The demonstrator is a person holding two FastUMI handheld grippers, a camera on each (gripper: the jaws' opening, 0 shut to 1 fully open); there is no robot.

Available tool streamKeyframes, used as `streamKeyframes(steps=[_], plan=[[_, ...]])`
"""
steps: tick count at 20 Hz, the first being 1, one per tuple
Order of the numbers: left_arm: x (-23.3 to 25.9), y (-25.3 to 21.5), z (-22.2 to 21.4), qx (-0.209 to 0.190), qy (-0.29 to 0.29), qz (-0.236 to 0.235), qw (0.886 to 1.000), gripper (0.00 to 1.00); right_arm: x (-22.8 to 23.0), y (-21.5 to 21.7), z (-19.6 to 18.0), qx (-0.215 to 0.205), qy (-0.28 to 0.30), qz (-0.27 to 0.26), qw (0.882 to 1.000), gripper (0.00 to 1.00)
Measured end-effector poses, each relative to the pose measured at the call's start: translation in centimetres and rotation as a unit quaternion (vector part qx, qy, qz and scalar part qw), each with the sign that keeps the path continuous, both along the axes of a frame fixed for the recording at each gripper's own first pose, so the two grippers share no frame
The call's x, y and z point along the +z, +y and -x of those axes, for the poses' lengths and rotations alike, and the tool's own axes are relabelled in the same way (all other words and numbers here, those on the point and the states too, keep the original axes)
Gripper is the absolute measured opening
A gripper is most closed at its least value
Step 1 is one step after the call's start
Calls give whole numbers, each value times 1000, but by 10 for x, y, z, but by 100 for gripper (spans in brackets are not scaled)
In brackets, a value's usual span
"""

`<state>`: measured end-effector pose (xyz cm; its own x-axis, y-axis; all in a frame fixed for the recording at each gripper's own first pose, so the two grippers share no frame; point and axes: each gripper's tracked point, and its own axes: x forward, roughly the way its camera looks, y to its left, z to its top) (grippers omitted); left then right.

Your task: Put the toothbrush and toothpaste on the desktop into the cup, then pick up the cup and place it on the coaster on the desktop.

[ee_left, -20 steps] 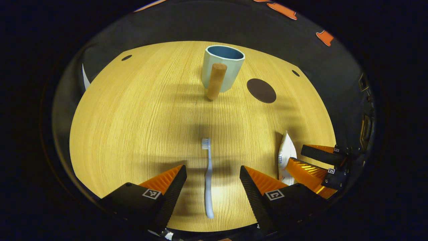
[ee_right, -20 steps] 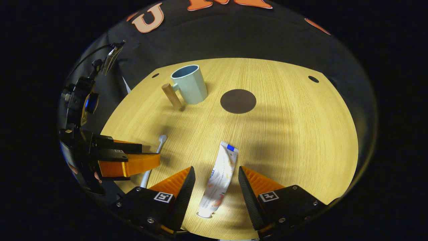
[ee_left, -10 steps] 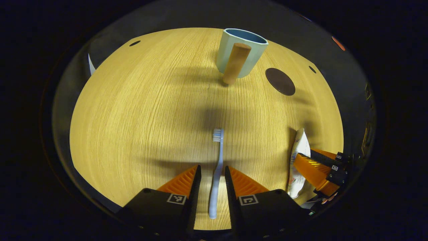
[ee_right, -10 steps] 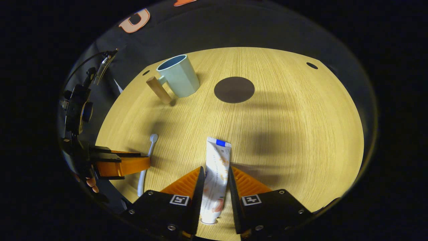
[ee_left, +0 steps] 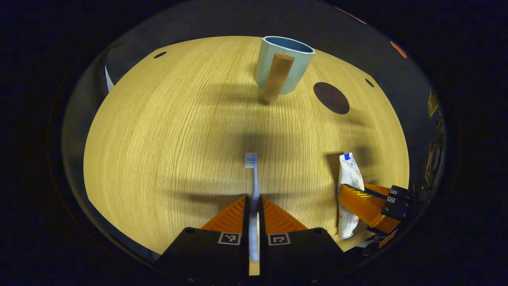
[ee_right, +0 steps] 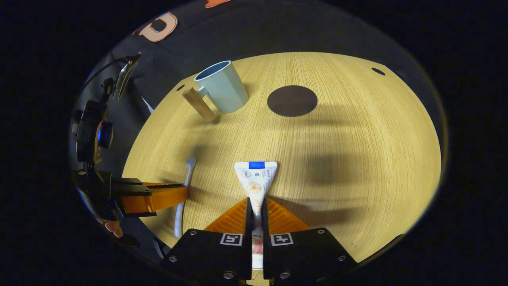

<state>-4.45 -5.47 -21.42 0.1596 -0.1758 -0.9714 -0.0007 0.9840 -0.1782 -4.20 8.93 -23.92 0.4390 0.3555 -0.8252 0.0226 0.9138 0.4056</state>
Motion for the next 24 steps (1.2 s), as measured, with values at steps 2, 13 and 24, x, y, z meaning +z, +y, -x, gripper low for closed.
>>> streamKeyframes(steps=[2, 13, 24], plan=[[1, -6, -3, -4, -15, 21, 1000, 11, 0, -1, -1, 2, -5, 12, 1000, 10], [-23, 9, -22, 7, -139, 36, 990, 7, 39, -13, -21, -10, -111, 27, 993, 8], [25, 18, -75, 2, -322, 21, 947, 7, 79, -22, -34, -19, -182, 36, 982, 8]])
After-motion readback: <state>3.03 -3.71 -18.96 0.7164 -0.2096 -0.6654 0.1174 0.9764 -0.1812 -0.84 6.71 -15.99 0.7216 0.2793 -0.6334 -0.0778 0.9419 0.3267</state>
